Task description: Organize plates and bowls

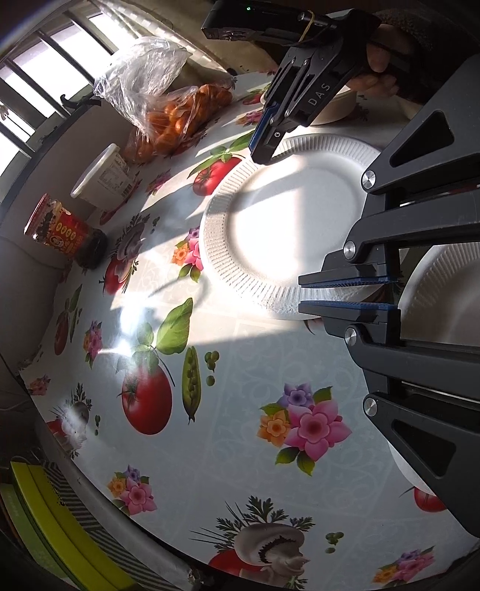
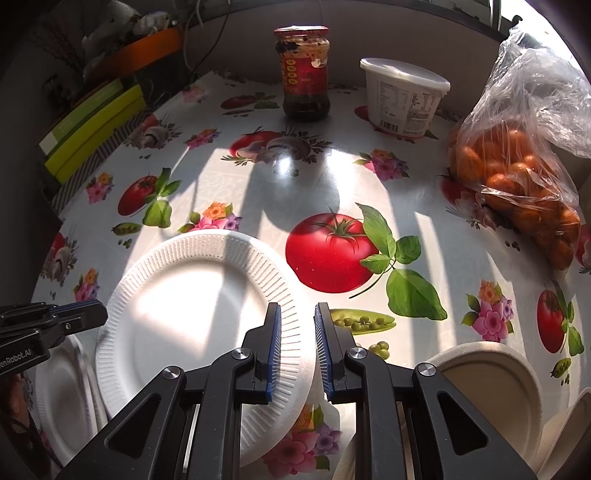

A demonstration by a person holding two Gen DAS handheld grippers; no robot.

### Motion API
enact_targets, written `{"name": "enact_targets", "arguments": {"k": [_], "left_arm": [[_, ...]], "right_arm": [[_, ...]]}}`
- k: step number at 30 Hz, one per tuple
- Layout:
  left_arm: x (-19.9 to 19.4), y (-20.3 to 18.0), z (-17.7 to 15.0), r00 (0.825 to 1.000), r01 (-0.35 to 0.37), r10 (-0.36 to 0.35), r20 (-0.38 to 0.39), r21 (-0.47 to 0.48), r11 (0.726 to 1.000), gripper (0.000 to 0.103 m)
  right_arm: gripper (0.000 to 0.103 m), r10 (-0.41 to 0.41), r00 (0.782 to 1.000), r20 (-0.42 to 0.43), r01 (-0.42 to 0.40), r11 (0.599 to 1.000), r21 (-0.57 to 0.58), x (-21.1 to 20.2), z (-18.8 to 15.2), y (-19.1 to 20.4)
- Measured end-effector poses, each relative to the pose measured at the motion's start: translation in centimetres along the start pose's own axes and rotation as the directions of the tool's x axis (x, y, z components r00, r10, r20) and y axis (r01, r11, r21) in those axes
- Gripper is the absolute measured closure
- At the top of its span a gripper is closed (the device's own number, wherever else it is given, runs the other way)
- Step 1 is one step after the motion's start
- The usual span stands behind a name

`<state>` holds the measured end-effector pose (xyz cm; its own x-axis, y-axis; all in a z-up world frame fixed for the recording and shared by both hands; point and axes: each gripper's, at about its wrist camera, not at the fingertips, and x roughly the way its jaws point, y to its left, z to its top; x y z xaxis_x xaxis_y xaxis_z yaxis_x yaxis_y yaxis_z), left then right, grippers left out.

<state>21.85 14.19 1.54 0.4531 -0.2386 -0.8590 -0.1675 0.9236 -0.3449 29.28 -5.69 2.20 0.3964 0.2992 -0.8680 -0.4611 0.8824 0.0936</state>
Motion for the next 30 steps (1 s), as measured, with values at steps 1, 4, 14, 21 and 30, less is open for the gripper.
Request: {"name": "enact_targets", "arguments": {"k": [1,4,14,21,30], "left_arm": [[0.0,0.0,0.0,1.000,0.000,0.000,-0.004,-0.003,1.000,0.096],[0.0,0.3,0.0,1.000,0.017,-0.017,-0.009,-0.028,0.999,0.096],[-0.1,1.2,-0.3,1.000,0.002,-0.003,-0.027,-0.041,0.999,0.089],[0.1,0.8,-0.4,1.000,-0.002,0.001,-0.025,-0.043,0.999,0.089],[-0.1,0.5,-0.4,1.000,-0.018,0.018,-0.011,-0.033,0.999,0.089]], "right_arm": [[0.085,-0.001,1.000,0.000,0.001,1.000,-0.001,0.0,0.0,0.0],[0.085,0.000,1.000,-0.001,0.000,1.000,0.001,0.0,0.0,0.0],[0.085,-0.001,1.000,-0.001,0.001,1.000,0.000,0.0,-0.1,0.0],[0.085,-0.004,1.000,-0.001,0.004,1.000,-0.001,0.0,-0.1,0.0],[0.085,-0.004,1.000,-0.001,0.004,1.000,0.001,0.0,-0.1,0.0]]}}
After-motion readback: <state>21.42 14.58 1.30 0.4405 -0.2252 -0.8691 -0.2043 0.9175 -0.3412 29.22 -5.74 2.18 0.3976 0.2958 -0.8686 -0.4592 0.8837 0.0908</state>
